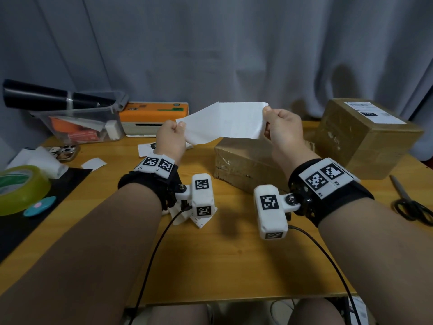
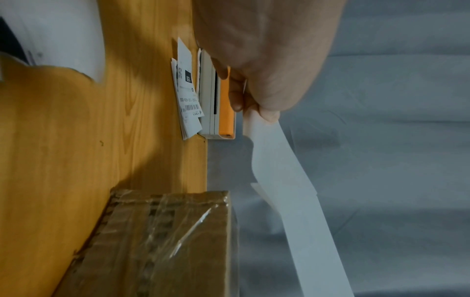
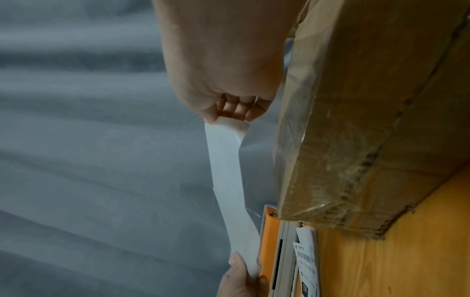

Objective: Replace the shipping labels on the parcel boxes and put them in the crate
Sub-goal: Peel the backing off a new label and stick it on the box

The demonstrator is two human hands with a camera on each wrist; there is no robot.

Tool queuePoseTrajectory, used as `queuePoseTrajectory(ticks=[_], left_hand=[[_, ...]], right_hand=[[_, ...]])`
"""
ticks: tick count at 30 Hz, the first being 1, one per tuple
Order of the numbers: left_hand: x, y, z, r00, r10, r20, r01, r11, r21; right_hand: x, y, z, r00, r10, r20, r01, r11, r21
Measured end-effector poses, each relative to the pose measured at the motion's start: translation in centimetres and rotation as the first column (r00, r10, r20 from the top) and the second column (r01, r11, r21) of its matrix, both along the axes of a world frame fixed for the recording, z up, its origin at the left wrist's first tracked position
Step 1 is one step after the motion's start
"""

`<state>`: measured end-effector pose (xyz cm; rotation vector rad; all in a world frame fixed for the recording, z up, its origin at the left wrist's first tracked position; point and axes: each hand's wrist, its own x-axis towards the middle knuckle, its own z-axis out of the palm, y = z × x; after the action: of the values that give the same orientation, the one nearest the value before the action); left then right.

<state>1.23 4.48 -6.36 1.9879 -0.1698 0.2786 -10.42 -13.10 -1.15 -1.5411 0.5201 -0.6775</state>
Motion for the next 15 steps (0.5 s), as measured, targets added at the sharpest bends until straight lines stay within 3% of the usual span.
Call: queuePoseTrajectory(ticks=[12,15], left_hand=[[1.0,1.1,0.4,0.992,0.124,-0.015,-0.124,0.992,-0.008],[1.3,2.2,0.8,0.983,0.156,-0.099,-0.161,0.986,-0.046]], right_hand=[[-0.5,-0.8,0.7,1.000,-0.026,-0.002,0.026,0.999,0.023],[-0.6,-1.7,1.0,0.994,-0.105,0.032,0.103,0.993,0.053]])
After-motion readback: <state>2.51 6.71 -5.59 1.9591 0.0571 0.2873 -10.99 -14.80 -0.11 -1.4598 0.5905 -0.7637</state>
